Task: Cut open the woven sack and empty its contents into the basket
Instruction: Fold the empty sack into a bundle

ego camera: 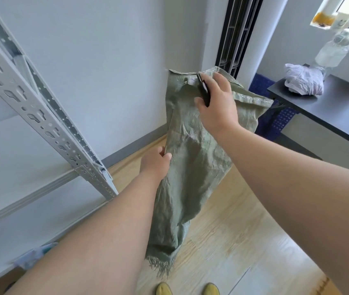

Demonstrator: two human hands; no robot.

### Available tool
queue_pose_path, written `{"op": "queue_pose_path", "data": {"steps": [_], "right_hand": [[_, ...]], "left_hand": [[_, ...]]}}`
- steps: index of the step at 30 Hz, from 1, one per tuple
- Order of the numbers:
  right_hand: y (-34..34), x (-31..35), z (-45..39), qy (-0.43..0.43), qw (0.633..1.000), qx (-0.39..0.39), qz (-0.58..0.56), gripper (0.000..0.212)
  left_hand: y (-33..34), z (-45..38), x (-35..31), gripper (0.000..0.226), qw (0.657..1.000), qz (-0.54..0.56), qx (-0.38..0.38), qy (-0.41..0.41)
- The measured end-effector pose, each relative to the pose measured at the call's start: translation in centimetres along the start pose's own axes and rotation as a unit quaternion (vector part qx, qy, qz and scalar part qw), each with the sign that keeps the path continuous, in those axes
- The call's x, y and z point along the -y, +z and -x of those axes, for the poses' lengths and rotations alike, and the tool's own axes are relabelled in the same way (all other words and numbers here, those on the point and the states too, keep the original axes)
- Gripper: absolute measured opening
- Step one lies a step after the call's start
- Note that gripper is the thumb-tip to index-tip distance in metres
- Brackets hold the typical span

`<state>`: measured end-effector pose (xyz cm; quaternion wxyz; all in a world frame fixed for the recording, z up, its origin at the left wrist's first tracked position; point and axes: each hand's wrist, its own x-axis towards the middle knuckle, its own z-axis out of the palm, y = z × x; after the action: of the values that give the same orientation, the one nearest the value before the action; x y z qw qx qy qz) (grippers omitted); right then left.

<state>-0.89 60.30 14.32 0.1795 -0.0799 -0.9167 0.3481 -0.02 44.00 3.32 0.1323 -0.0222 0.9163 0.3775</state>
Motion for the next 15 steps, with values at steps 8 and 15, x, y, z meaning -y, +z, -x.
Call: {"op": "queue_pose_path", "data": {"steps": [8,15], "right_hand": [[1.2,-1.8,3.8,-0.178,0.980,-0.075,0.054,0.063],[1.3,-2.2,3.2,-0.087,0.989,0.100,0.062,0.052]], "left_hand": [[0.0,-0.4,-3.5,0.018,0.994,0.077,-0.038,0.074],[0.7,-0.6,-4.7,0.015,0.992,0.123,-0.013,0.041]]}}
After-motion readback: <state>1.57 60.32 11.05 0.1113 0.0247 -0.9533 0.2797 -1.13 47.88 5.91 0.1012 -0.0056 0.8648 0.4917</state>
